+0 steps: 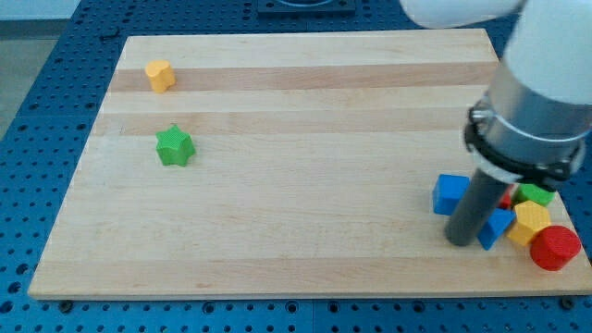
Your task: Move your arms towards the green star
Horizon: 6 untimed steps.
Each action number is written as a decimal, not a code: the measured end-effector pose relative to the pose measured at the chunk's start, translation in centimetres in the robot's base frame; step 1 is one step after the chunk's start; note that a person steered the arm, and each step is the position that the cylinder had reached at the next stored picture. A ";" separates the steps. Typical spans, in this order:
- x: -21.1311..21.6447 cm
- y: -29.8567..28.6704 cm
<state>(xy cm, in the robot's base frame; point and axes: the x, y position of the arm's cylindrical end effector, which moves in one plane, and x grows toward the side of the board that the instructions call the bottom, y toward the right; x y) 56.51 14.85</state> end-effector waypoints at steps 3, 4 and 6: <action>-14.5 -19.7; -19.0 -28.2; -16.6 -37.5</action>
